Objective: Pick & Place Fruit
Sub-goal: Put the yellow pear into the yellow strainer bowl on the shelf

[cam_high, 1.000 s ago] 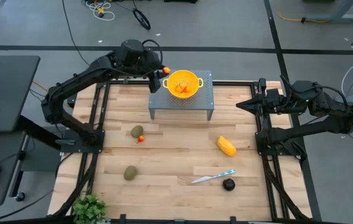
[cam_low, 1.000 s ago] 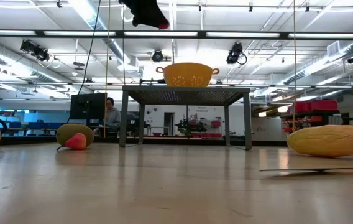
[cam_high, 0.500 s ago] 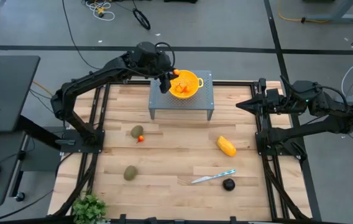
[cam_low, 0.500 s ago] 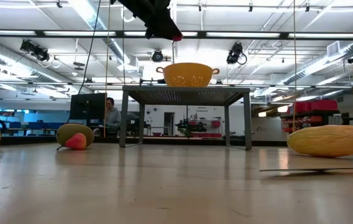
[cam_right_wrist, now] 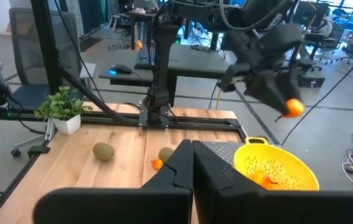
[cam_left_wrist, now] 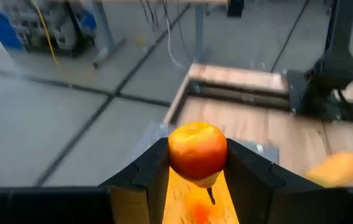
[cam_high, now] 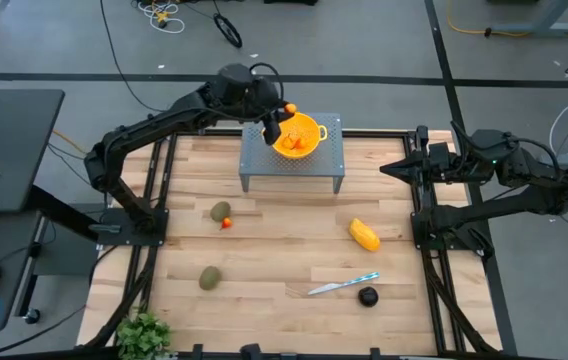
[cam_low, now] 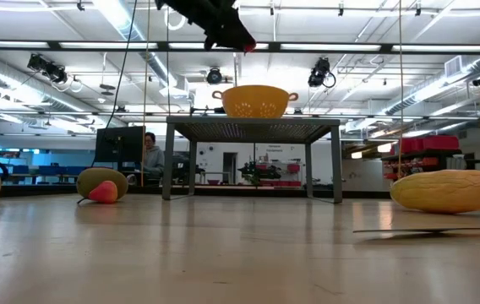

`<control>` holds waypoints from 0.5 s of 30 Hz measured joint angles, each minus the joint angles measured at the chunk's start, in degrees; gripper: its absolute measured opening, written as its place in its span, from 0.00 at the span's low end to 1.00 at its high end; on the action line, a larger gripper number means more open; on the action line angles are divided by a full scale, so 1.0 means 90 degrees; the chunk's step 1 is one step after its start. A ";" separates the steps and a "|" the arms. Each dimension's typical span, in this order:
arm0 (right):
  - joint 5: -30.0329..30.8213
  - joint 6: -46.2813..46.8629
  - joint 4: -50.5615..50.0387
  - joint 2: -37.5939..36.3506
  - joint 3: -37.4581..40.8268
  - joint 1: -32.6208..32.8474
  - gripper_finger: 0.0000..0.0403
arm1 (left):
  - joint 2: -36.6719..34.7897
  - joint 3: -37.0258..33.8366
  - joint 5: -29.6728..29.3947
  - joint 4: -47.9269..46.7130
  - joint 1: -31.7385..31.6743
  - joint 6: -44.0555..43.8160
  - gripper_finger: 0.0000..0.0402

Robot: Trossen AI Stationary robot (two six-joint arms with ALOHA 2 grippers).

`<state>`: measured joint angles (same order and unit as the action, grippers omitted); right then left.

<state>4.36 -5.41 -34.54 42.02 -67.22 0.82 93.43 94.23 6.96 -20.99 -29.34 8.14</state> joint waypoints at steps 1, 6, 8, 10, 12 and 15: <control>0.0000 0.0000 0.0000 0.0000 0.0000 0.0000 0.00 | 0.0049 0.0015 -0.0021 0.0269 0.0014 0.0013 0.36; 0.0000 0.0000 0.0000 0.0000 0.0000 0.0000 0.00 | 0.0232 -0.0001 -0.0012 0.0911 0.0007 -0.0241 0.36; 0.0000 0.0000 -0.0002 0.0000 0.0000 0.0001 0.00 | 0.0257 -0.0001 -0.0003 0.1199 -0.0027 -0.0338 0.36; 0.0000 0.0000 -0.0002 0.0000 0.0000 0.0002 0.00 | 0.0257 -0.0001 -0.0008 0.1263 -0.0041 -0.0358 0.36; 0.0000 0.0000 -0.0002 0.0000 0.0000 0.0000 0.00 | 0.0257 -0.0001 -0.0043 0.1270 -0.0041 -0.0359 0.36; -0.0002 0.0000 -0.0002 0.0000 0.0000 0.0000 0.00 | 0.0257 -0.0001 -0.0054 0.1253 -0.0041 -0.0375 0.36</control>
<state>4.34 -5.41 -34.57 42.02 -67.22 0.82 95.74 94.21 6.48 -9.71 -29.71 4.77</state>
